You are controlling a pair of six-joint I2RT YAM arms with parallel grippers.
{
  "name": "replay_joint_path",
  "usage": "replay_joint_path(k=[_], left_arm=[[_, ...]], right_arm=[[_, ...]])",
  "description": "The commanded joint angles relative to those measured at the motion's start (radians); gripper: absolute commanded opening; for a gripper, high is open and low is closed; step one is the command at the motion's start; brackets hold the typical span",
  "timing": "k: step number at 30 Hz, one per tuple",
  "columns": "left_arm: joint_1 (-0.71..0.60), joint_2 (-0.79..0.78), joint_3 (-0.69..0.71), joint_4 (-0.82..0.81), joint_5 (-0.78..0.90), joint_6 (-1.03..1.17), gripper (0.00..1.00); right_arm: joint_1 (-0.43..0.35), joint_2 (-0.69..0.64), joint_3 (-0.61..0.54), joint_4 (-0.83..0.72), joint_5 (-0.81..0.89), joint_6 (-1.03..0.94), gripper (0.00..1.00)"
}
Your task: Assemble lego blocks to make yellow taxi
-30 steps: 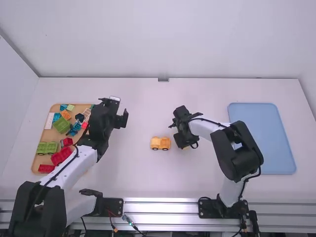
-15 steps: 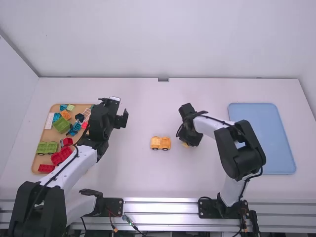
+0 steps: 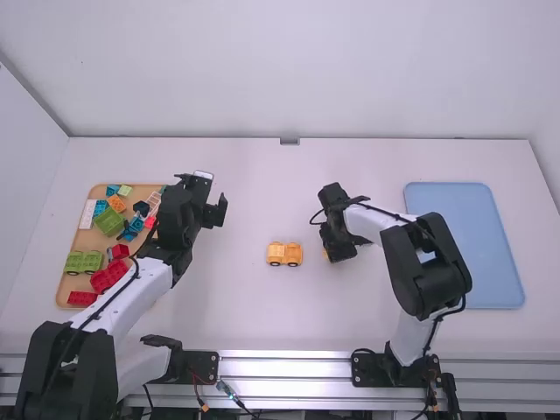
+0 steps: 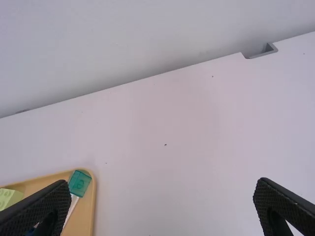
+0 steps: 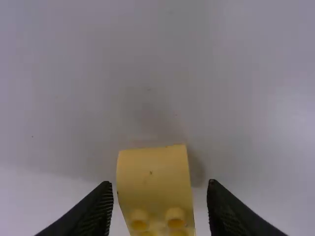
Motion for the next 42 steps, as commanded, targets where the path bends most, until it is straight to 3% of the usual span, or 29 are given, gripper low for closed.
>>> replay_joint_path(k=[1,2,3,4,9,11,12,14,16,23,27,35,40,42], left_arm=[[-0.002,-0.018,-0.004,0.0,-0.006,0.015,0.99],[-0.002,-0.018,-0.004,0.0,-0.006,0.015,0.99],[-0.002,-0.018,-0.004,0.0,-0.006,0.015,0.99],[-0.002,-0.018,-0.004,0.0,-0.006,0.015,0.99],[-0.002,-0.018,-0.004,-0.001,-0.006,0.015,0.99],[-0.002,-0.018,-0.004,-0.002,-0.006,0.015,0.99],[-0.002,-0.018,-0.004,-0.003,-0.006,0.015,0.99],[-0.002,-0.018,-0.004,-0.004,-0.006,0.015,0.99],[-0.002,-0.018,-0.004,-0.006,-0.006,0.015,0.99],[-0.002,-0.018,-0.004,-0.008,-0.006,0.015,0.99],[-0.002,-0.018,-0.004,-0.008,-0.006,0.015,0.99],[-0.002,-0.018,-0.004,-0.008,-0.006,0.015,0.99],[-0.002,-0.018,-0.004,-0.009,-0.006,0.015,0.99],[-0.002,-0.018,-0.004,-0.011,-0.006,0.015,0.99]], right_arm=[[0.003,0.015,0.01,-0.005,0.002,0.165,0.73],[0.003,0.015,0.01,-0.005,0.002,0.168,0.77],[0.003,0.015,0.01,-0.005,0.002,0.18,0.94],[0.003,0.015,0.01,-0.003,0.003,0.184,0.99],[0.003,0.015,0.01,-0.002,-0.001,0.183,1.0],[0.003,0.015,0.01,-0.002,0.002,0.183,0.91],[0.003,0.015,0.01,-0.002,0.003,0.179,0.79],[0.003,0.015,0.01,-0.003,0.002,0.18,0.72],[0.003,0.015,0.01,-0.006,0.003,0.179,0.55],[0.003,0.015,0.01,-0.006,0.002,0.18,0.55],[0.003,0.015,0.01,-0.006,-0.002,0.191,0.42],[0.003,0.015,0.01,-0.001,-0.002,0.192,0.41],[0.015,0.015,0.01,-0.009,-0.002,0.267,0.44],[0.019,0.015,0.01,-0.003,-0.001,0.269,0.52]])
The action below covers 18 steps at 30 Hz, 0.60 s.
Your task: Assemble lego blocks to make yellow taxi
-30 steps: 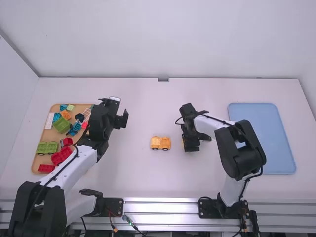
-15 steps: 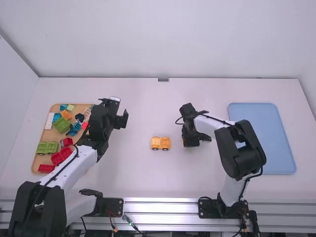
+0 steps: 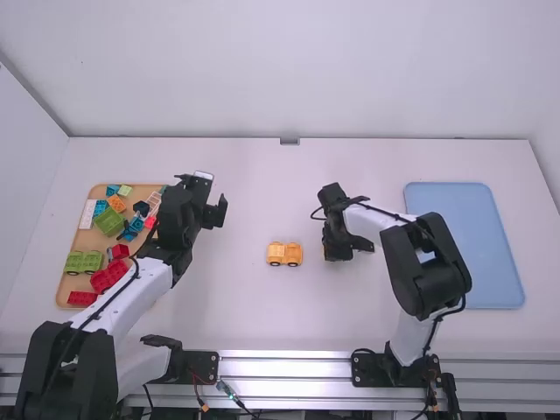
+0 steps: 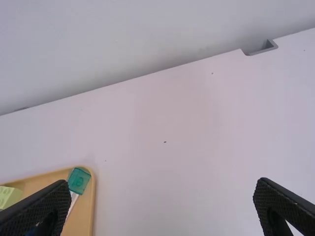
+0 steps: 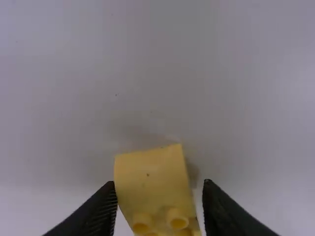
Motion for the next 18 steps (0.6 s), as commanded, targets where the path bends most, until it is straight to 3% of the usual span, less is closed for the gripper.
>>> replay_joint_path(k=[1,3,8,10,11,14,18], left_arm=[[-0.002,-0.018,-0.004,-0.003,-0.006,0.015,0.99],[-0.002,-0.018,-0.004,-0.002,-0.006,0.015,0.99],[-0.002,-0.018,-0.004,-0.002,-0.006,0.015,0.99],[-0.002,-0.018,-0.004,-0.003,-0.006,0.015,0.99],[-0.002,-0.018,-0.004,-0.002,-0.007,0.015,0.99],[-0.002,-0.018,-0.004,-0.003,-0.006,0.015,0.99],[-0.002,-0.018,-0.004,-0.003,-0.006,0.015,0.99]], right_arm=[[0.014,0.015,0.01,-0.002,0.002,0.033,0.58],[0.02,0.015,0.01,0.0,0.004,0.034,0.7],[0.019,0.015,0.01,0.016,0.003,0.032,0.79],[0.019,0.015,0.01,0.016,0.002,0.02,0.89],[0.019,0.015,0.012,0.016,0.002,-0.005,0.99],[0.011,0.014,0.031,-0.012,-0.026,-0.052,0.99],[-0.017,0.014,0.117,-0.166,-0.066,-0.143,0.99]])
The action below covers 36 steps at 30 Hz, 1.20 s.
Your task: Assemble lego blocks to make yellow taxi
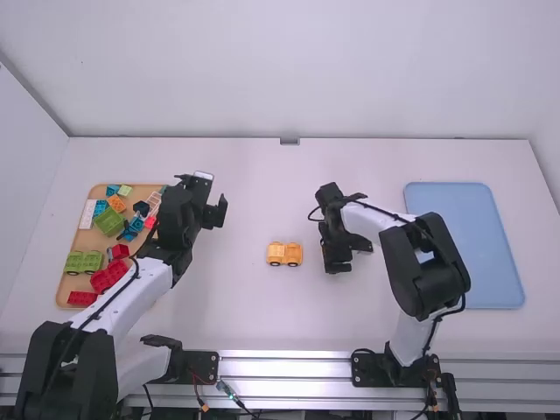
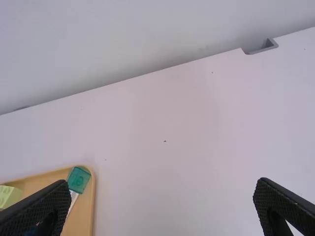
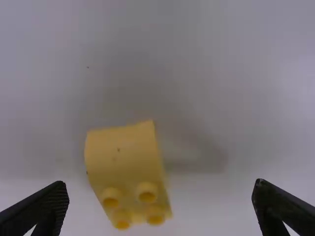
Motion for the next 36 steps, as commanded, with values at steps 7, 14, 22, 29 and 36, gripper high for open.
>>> replay_joint_path(k=[7,14,22,29,36], left_arm=[[-0.002,-0.018,-0.004,0.0,-0.006,0.015,0.99],[-0.002,-0.018,-0.004,0.0,-0.006,0.015,0.99],[-0.002,-0.018,-0.004,0.003,-0.007,0.016,0.99],[-0.002,-0.018,-0.004,0.018,-0.104,0.015,0.99],[-0.003,-0.018,-0.004,0.011,-0.037,0.016,0.99]], right_arm=[[-0.058,0.013,0.261,-0.187,-0.036,-0.391,0.99],[-0.062,0.013,0.465,-0.24,-0.05,-1.484,0.99],[-0.062,0.013,0.517,-0.165,0.017,-2.178,0.99],[-0.062,0.013,0.517,-0.12,0.024,-2.432,0.99],[-0.061,0.013,0.517,-0.114,-0.044,-2.519,0.99]])
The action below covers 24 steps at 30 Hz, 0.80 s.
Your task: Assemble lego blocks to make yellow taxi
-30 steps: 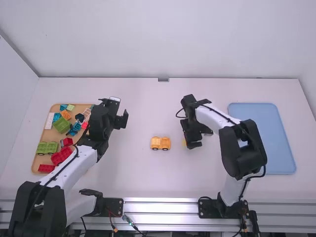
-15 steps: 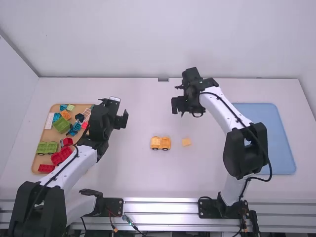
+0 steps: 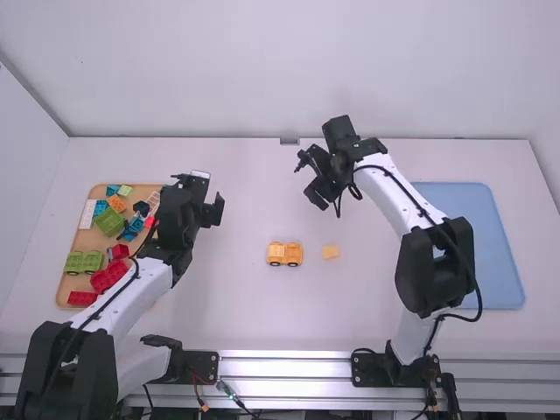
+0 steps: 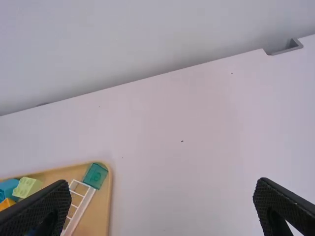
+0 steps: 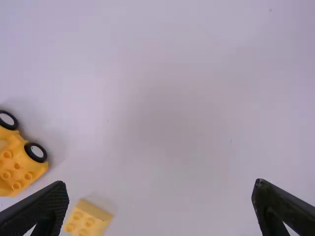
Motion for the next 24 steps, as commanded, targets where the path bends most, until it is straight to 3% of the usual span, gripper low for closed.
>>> replay_joint_path(k=[1,7,13,24], left_arm=[[-0.001,-0.018,-0.004,0.002,0.1,0.063,0.99],[0.004,-0.018,-0.004,-0.056,0.541,0.419,0.99],[0.004,0.003,-0.004,-0.087,0.761,0.567,0.99],[0.004,0.223,0.058,-0.084,1.118,0.815,0.99]], right_arm=[[0.002,0.013,0.019,-0.003,-0.026,-0.156,0.99],[0.002,0.013,0.019,-0.034,-0.094,-0.298,0.99],[-0.021,0.013,0.002,-0.139,-0.307,-0.576,0.99],[-0.156,0.013,-0.173,-0.137,-0.651,-0.858,0.99]])
